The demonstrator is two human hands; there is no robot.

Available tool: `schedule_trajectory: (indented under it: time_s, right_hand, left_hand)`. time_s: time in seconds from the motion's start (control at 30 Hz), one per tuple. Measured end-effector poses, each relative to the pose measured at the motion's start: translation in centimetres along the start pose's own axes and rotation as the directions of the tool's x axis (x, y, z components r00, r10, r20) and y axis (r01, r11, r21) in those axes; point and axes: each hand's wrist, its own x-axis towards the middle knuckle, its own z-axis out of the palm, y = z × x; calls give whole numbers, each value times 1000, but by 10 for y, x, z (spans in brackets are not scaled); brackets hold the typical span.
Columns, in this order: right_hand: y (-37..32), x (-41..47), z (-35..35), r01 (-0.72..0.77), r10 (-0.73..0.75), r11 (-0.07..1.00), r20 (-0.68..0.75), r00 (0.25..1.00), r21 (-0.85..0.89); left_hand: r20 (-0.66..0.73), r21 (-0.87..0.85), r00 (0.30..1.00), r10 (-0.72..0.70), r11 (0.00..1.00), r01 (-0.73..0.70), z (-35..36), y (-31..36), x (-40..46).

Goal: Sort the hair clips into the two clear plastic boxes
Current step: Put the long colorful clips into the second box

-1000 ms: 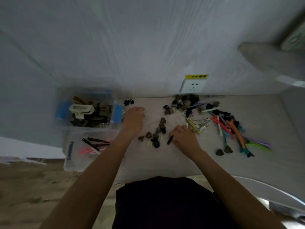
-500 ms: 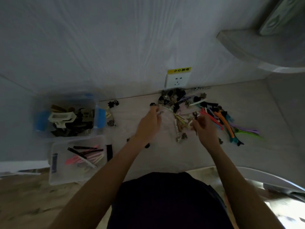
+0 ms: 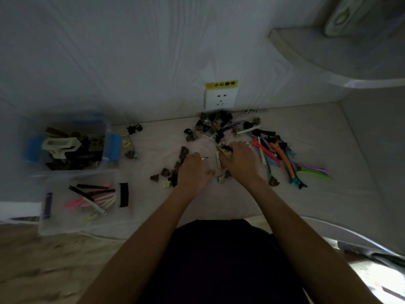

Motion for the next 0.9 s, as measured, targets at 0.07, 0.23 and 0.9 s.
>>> schedule_trajectory:
  time_s: [0.07,0.23,0.9]
  right_hand:
    - [-7,9,7,57,-44,982,77,996,-180]
    - [-15,11,13,73,-34,942,123,992,-327]
    - [15,10,-12,3,2,999,103,995,-48]
  left_hand:
    - [-5,15,1000,-7,1000,7,3,0,-1]
    - [-60,67,998,-2,998,6,0,-3,-4]
    - [9,307,971,239,923,-231,-45,7,70]
